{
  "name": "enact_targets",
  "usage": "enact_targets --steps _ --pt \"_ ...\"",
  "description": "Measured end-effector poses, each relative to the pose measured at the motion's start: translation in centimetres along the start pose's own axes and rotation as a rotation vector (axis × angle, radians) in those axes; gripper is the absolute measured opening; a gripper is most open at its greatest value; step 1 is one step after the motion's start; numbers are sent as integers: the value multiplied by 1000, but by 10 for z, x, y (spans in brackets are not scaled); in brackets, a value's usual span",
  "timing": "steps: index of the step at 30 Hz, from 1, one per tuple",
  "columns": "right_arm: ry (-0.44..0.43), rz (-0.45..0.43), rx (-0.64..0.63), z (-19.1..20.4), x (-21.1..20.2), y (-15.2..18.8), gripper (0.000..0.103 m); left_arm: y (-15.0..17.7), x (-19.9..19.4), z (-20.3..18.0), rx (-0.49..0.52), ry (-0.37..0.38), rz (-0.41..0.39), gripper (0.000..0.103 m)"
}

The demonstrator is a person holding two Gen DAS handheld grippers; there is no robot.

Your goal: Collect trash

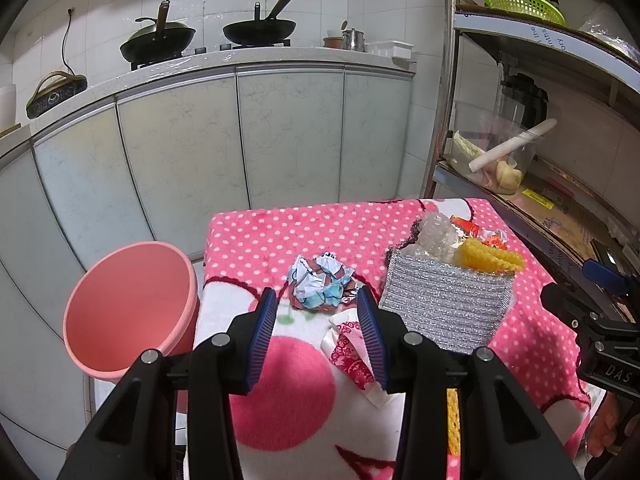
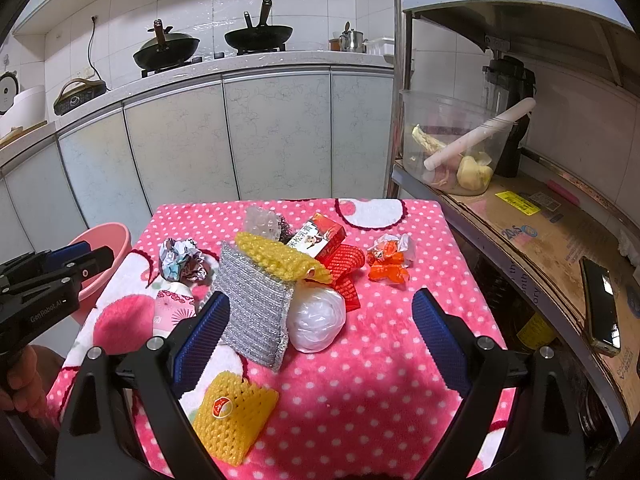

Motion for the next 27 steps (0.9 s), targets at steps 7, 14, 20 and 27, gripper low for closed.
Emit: enact_targets --steps 7,14,20,27 --pt "-1 0 0 0 0 0 93 0 0 0 0 0 -1 41" --pt "0 -2 -3 1 0 0 93 0 0 0 -1 1 -1 41" --pt "0 -2 -2 1 -1 1 93 0 0 0 -1 1 -2 41" --pt "-1 -4 -1 1 -2 1 93 0 -1 0 -1 1 -3 41"
Point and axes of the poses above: each gripper's, at about its wrist camera, not at the fingertips, and x roughly the way its jaws point, z to its left, y to its underside, the point moved 8 cm from there along x, roughly the way its jaws point, and after that the axes turned 3 degrees about -x, right-handed, at the moved point
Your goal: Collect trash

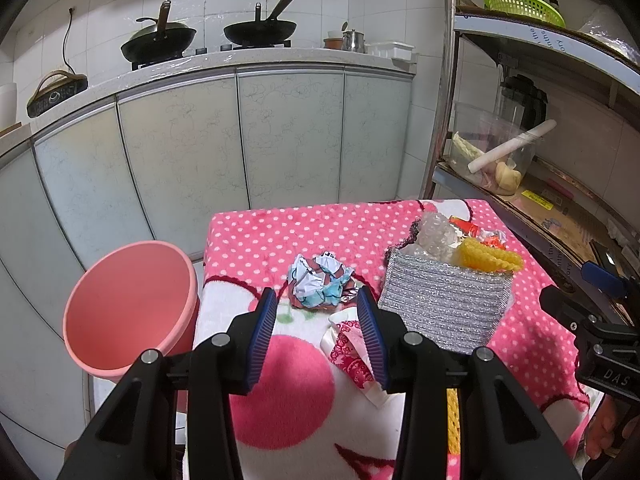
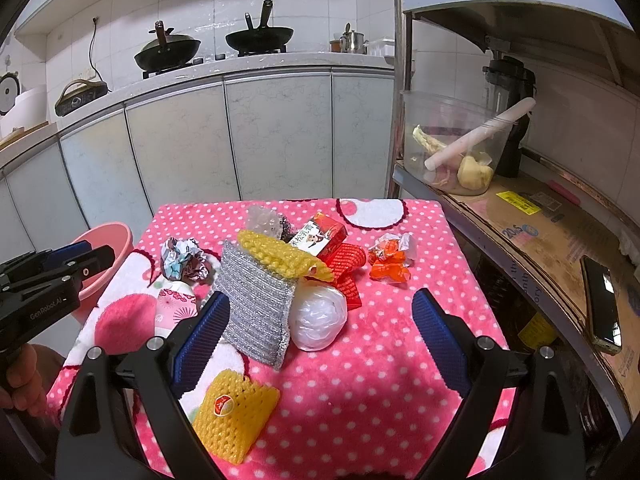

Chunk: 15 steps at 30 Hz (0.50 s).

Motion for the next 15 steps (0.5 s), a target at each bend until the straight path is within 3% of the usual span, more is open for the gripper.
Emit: enact_targets --steps 15 --pt "-5 -9 3 0 -5 0 93 -6 -13 2 -2 -4 -11 41"
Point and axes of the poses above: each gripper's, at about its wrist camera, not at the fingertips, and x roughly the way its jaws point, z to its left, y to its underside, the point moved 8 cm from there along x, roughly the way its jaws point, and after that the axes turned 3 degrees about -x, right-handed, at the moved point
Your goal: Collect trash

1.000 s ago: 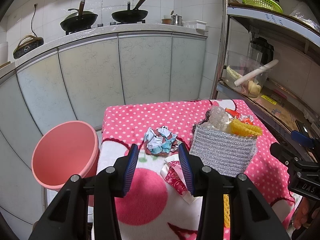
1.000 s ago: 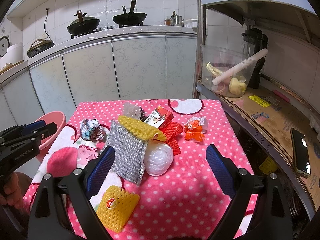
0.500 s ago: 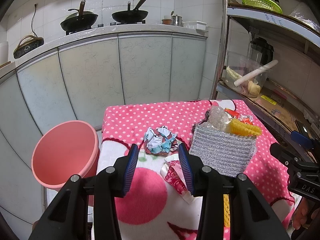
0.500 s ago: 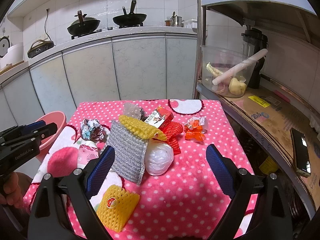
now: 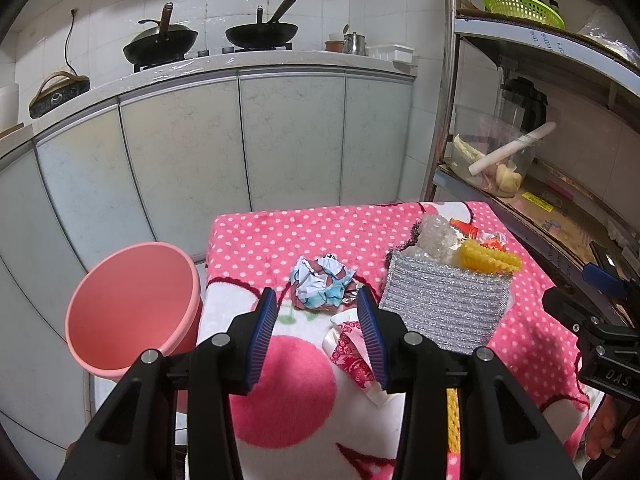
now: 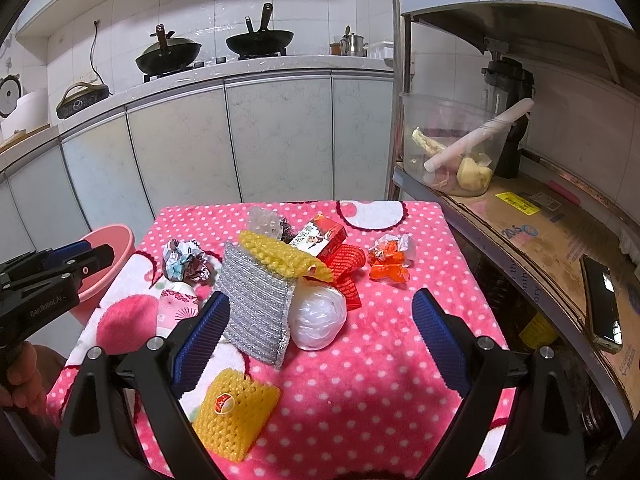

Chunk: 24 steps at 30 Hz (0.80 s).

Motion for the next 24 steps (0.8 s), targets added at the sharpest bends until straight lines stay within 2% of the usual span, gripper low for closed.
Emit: enact_targets --steps 8,14,16,19,24 --pt "-13 0 -9 -3 -3 4 93 3 -1 7 -24 33 6 41" --pt "-38 14 -17 -6 -2 14 92 16 3 13 -53 133 62 41" --pt "-50 22 -22 -7 -1 20 84 22 6 12 -66 170 94 42" --pt "-71 45 -25 -7 2 29 81 33 13 4 -73 210 146 42" --pt "-107 76 -15 -7 10 42 69 49 29 -11 -81 240 208 42"
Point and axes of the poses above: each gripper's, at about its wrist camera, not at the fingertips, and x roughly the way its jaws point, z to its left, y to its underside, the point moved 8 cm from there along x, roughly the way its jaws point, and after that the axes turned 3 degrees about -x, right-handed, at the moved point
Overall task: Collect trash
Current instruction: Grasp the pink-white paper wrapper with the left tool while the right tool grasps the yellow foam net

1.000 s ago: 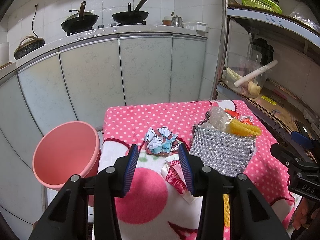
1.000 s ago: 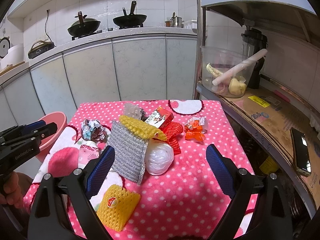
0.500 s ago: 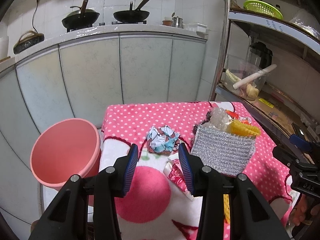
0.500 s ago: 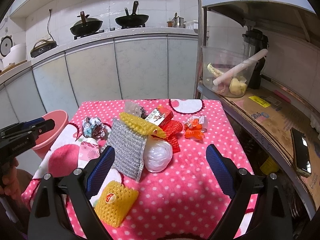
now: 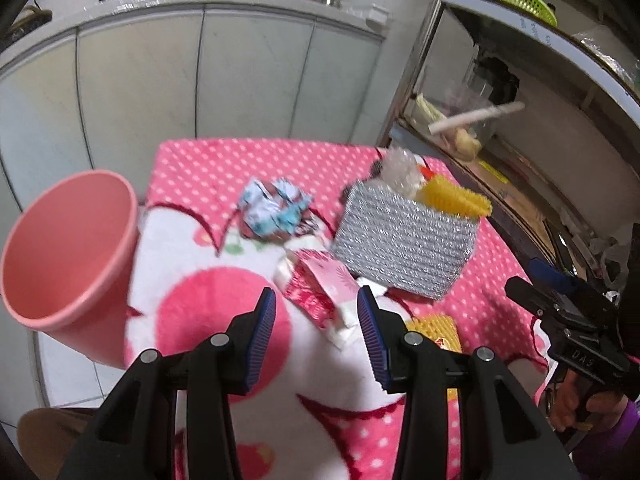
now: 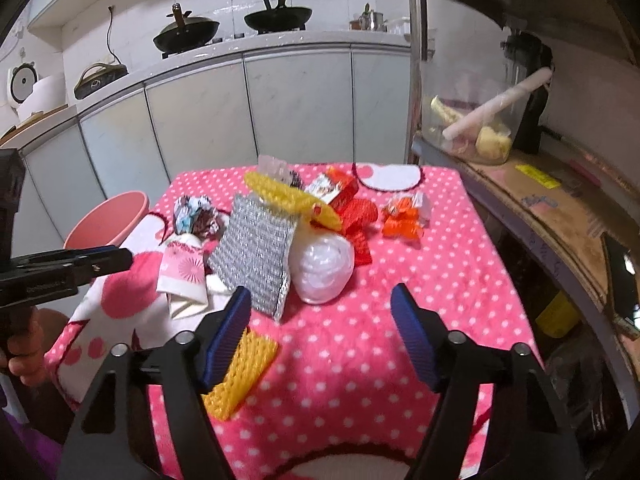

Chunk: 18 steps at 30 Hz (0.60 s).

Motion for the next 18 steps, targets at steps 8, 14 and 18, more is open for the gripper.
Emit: enact_targets --steps 8,14,18 --pt "-89 32 45 2 11 4 54 1 32 -9 -21 5 60 28" --pt "-144 18 62 10 19 -10 54 2 38 -11 -23 33 71 8" --pt "-158 -4 63 12 24 -25 53 -1 26 -13 -3 50 45 4"
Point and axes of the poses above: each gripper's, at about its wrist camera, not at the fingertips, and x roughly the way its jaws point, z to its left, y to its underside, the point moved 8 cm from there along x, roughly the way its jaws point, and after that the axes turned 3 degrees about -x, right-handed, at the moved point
